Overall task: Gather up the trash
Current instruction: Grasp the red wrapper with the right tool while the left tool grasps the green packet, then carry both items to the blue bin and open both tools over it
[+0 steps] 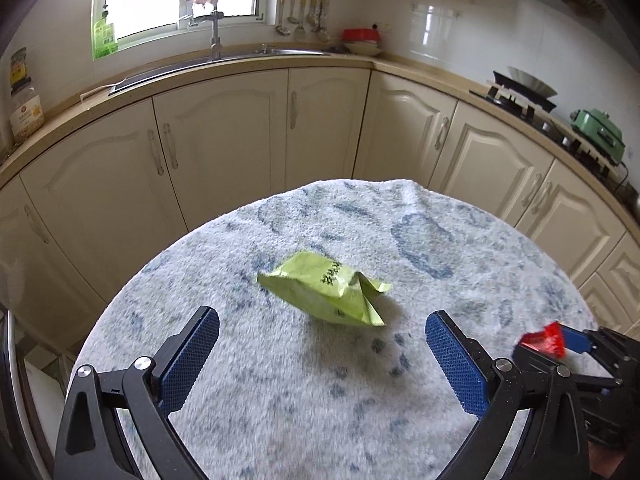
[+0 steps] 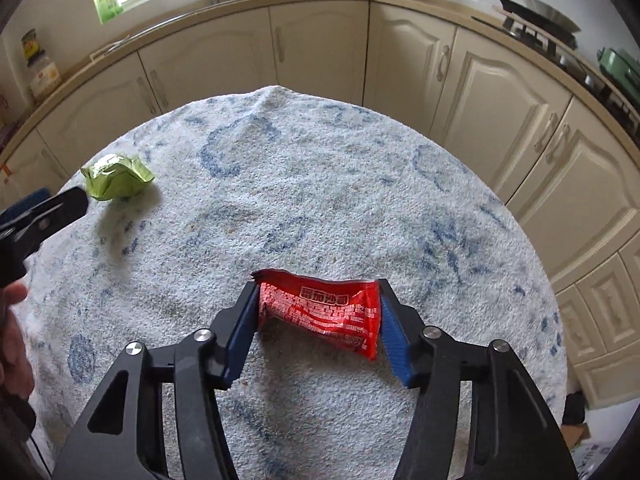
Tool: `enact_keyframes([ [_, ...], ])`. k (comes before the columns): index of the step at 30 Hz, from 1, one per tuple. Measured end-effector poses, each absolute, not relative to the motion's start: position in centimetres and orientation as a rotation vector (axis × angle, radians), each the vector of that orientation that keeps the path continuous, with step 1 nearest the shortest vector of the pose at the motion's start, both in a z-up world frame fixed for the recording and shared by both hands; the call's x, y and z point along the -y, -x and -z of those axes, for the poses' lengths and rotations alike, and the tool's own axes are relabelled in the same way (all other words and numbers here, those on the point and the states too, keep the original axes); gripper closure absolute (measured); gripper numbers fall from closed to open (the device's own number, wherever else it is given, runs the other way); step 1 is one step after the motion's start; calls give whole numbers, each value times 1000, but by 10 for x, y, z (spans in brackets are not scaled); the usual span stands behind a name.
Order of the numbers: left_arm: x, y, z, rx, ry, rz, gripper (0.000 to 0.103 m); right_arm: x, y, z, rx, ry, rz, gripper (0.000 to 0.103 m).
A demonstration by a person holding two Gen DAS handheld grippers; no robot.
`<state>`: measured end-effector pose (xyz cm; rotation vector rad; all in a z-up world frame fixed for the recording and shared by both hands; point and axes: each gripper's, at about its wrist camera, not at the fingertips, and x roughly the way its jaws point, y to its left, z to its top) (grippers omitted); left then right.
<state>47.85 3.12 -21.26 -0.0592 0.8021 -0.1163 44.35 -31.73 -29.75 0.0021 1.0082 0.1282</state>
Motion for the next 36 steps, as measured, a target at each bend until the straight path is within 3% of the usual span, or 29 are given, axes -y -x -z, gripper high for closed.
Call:
enact_keyframes([
  [8,-14,-539,248,-840,16,119,5,318,-447,297,-1003,-11,-156,51],
  [10,-13,-549,258,-888,45,156,34,318,-448,297,-1004,-19,-162,51],
  [11,-14,-549,258,-869,45,148,38,319,-447,297,-1004,-26,-165,51],
  [12,-15,-550,258,-871,63,166,48,319,-447,297,-1005,-32,-168,51],
  [16,-21,-549,260,-875,110,193,62,320,-445,296,-1006,-47,-178,51],
  [36,26,-437,205,-780,101,321,66,352,-384,251,-915,-120,-178,52],
])
